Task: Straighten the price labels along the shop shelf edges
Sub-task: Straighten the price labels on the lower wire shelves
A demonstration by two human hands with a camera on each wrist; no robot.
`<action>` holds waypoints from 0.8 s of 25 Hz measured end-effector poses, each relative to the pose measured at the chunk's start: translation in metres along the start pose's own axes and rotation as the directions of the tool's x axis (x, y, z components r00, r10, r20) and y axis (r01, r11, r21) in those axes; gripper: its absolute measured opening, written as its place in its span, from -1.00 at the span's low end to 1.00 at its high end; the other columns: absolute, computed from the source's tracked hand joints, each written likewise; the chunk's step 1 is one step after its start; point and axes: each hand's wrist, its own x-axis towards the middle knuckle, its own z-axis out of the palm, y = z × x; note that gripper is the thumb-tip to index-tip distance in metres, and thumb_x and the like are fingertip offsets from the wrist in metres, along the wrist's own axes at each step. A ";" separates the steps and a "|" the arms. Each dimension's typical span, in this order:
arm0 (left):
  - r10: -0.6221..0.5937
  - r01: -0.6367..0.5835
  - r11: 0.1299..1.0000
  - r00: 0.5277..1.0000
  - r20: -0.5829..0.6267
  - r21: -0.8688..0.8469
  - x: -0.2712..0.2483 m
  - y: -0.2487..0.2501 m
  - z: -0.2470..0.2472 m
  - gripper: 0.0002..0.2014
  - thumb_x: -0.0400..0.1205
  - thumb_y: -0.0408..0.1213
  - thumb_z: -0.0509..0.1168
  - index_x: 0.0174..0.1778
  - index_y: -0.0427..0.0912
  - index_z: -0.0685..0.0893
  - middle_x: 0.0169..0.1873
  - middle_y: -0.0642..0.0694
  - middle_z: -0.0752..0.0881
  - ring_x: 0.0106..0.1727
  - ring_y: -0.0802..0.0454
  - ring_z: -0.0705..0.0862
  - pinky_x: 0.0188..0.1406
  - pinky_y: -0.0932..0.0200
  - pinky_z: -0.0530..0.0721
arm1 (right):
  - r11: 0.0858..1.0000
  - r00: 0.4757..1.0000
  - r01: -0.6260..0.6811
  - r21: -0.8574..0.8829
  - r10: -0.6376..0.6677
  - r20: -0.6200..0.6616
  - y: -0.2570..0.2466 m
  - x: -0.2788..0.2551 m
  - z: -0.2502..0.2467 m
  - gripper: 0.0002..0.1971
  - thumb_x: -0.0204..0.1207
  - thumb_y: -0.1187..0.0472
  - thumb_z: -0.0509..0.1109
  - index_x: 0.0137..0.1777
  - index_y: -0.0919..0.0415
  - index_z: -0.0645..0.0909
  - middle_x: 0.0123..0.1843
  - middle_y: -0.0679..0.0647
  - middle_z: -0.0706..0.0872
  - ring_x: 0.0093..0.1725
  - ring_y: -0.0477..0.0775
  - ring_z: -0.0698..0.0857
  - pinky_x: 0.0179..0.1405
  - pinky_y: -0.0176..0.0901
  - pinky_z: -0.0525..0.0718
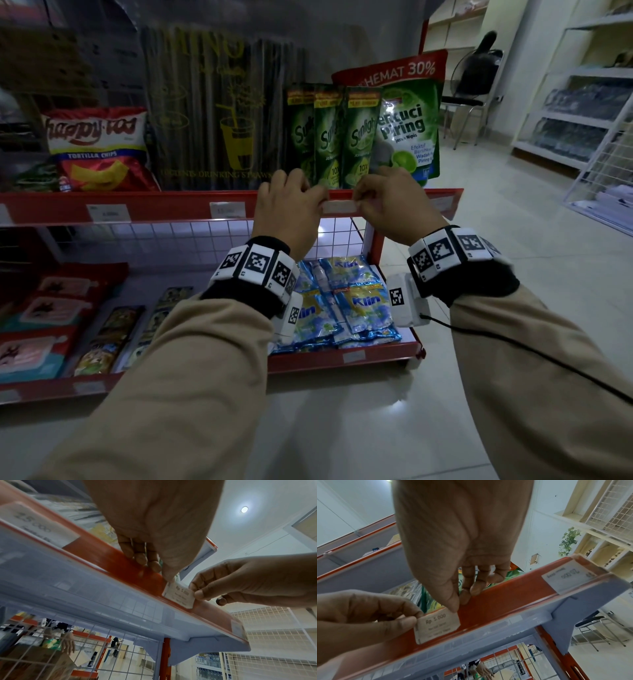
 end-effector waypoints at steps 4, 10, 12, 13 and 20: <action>0.010 -0.010 1.000 1.000 0.007 0.025 -0.001 0.000 -0.002 -0.81 0.70 -0.19 0.15 0.19 -0.02 0.56 0.07 -0.12 0.52 0.11 -0.17 0.43 0.06 -0.05 0.37 | 0.999 1.000 -0.006 -0.037 0.007 0.021 0.000 -0.001 -0.001 -0.80 0.54 0.16 0.34 0.12 0.10 0.66 0.12 0.12 0.62 0.22 0.18 0.46 0.19 0.09 0.52; 0.008 -0.007 1.000 0.999 0.044 -0.009 0.003 -0.001 -0.007 -0.80 0.72 -0.15 0.13 0.17 -0.01 0.62 0.06 -0.09 0.54 0.13 -0.16 0.44 0.07 -0.03 0.34 | 0.994 0.999 0.001 -0.108 0.003 0.043 -0.002 -0.003 -0.002 -0.77 0.58 0.13 0.30 0.16 0.10 0.68 0.17 0.13 0.60 0.24 0.19 0.44 0.18 0.09 0.48; 0.016 -0.016 1.000 0.998 0.068 -0.014 0.004 -0.002 -0.010 -0.77 0.72 -0.12 0.13 0.18 0.00 0.65 0.08 -0.09 0.55 0.15 -0.16 0.44 0.08 -0.04 0.36 | 0.992 0.999 0.003 -0.127 0.004 0.053 -0.003 -0.004 -0.004 -0.76 0.58 0.12 0.29 0.18 0.09 0.68 0.19 0.13 0.61 0.23 0.20 0.45 0.18 0.11 0.49; 0.024 -0.023 1.000 0.996 0.082 -0.009 0.004 -0.002 -0.011 -0.76 0.72 -0.12 0.13 0.19 0.00 0.65 0.10 -0.09 0.55 0.16 -0.16 0.44 0.09 -0.04 0.37 | 0.991 0.998 0.003 -0.136 0.005 0.059 -0.003 -0.004 -0.005 -0.75 0.58 0.12 0.28 0.19 0.09 0.68 0.19 0.13 0.61 0.23 0.21 0.45 0.18 0.12 0.50; 0.036 -0.035 0.999 0.994 0.105 -0.017 0.002 -0.004 -0.015 -0.77 0.71 -0.23 0.14 0.23 0.02 0.60 0.17 -0.06 0.55 0.19 -0.14 0.45 0.12 -0.03 0.39 | 0.989 0.995 -0.012 -0.150 0.027 0.101 -0.006 0.000 -0.011 -0.74 0.55 0.18 0.27 0.18 0.09 0.69 0.17 0.18 0.63 0.23 0.25 0.50 0.16 0.20 0.56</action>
